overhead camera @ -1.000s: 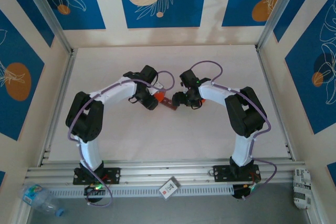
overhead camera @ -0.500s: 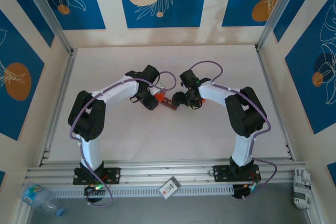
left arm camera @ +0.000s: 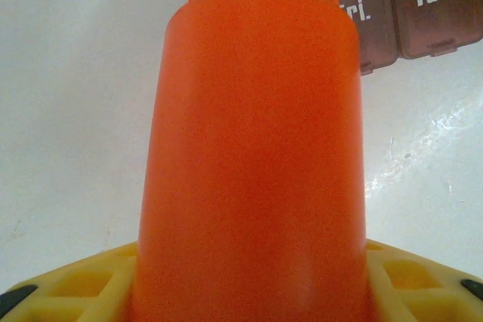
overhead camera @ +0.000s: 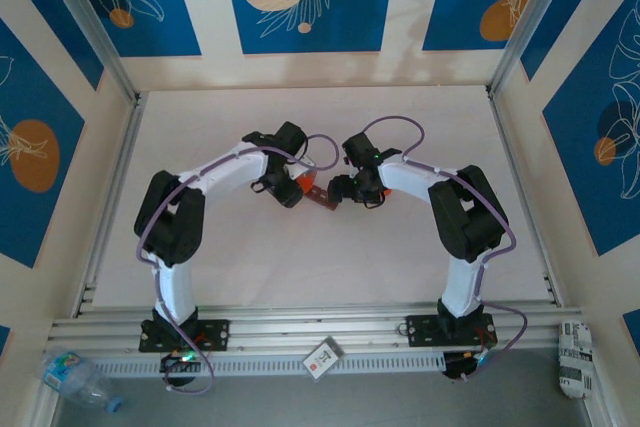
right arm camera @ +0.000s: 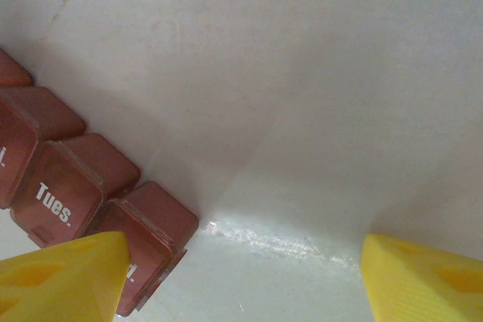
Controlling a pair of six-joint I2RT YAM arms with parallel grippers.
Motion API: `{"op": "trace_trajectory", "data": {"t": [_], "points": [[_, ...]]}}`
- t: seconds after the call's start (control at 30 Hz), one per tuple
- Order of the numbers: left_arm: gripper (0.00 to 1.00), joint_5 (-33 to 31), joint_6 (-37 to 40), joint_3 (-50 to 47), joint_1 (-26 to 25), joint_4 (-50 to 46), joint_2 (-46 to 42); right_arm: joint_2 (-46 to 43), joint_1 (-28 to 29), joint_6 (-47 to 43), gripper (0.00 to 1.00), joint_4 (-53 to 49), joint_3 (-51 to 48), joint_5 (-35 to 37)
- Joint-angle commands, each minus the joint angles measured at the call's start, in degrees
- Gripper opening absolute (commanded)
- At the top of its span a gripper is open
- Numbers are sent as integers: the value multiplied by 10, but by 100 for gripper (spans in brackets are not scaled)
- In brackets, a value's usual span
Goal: Sort the pills into containers
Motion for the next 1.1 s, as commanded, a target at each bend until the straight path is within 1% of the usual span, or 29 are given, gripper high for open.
{"op": "trace_trajectory", "data": {"t": [0.0,0.33,1.07], "points": [[0,-19,16,21,-10,-27,8,15,1,6,81,-7,-13,-7],[0,-49,28,36,-22,-44,14,17,1,5,81,-6,-13,-6],[0,-68,40,65,-28,-64,33,18,0,5,80,-7,-13,-8]]}}
